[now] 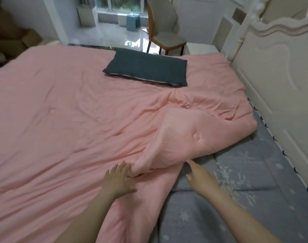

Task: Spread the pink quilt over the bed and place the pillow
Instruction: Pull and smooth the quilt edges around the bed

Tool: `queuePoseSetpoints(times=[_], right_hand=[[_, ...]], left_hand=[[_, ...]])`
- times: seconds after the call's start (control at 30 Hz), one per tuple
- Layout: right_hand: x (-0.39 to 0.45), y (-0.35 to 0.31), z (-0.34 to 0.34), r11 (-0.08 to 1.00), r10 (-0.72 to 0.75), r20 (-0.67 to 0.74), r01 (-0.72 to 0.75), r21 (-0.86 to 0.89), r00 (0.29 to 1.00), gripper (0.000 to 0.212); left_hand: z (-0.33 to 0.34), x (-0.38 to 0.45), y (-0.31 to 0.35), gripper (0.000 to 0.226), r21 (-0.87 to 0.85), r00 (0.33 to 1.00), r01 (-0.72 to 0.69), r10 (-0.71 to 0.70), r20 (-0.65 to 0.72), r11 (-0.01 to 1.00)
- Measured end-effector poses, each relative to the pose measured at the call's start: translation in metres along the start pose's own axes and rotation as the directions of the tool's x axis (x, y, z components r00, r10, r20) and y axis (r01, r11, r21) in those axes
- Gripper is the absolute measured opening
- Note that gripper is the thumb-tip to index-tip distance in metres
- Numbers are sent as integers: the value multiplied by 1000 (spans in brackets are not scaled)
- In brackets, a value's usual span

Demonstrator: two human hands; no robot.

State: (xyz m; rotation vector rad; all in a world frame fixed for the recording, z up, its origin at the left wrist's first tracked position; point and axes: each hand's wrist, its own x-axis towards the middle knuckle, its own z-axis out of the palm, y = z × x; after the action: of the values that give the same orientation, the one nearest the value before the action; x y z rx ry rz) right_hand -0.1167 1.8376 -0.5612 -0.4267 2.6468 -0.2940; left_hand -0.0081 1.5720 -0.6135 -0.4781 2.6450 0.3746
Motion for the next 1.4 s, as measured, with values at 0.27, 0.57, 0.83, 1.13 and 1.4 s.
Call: queuePoseSetpoints(times=[0.27, 0.57, 0.83, 1.13, 1.4], right_hand=[[102, -48, 39, 857, -273, -190, 148, -494, 943, 78], [179, -89, 105, 573, -448, -39, 253, -779, 893, 54], [176, -69, 103, 338, -423, 54, 213, -917, 905, 29], [110, -5, 69, 391, -614, 92, 403, -827, 784, 24], [-7, 122, -1, 509, -699, -288, 173, -843, 655, 21]], left_hand=[[112, 61, -36, 111, -6, 994, -33, 34, 104, 999], [165, 93, -40, 92, 2, 999, 17, -17, 37, 1000], [173, 98, -39, 81, 5, 999, 36, -36, 13, 999], [149, 63, -19, 82, 93, 996, 48, -55, 74, 995], [94, -25, 68, 67, -83, 849, -124, 63, -524, 989]])
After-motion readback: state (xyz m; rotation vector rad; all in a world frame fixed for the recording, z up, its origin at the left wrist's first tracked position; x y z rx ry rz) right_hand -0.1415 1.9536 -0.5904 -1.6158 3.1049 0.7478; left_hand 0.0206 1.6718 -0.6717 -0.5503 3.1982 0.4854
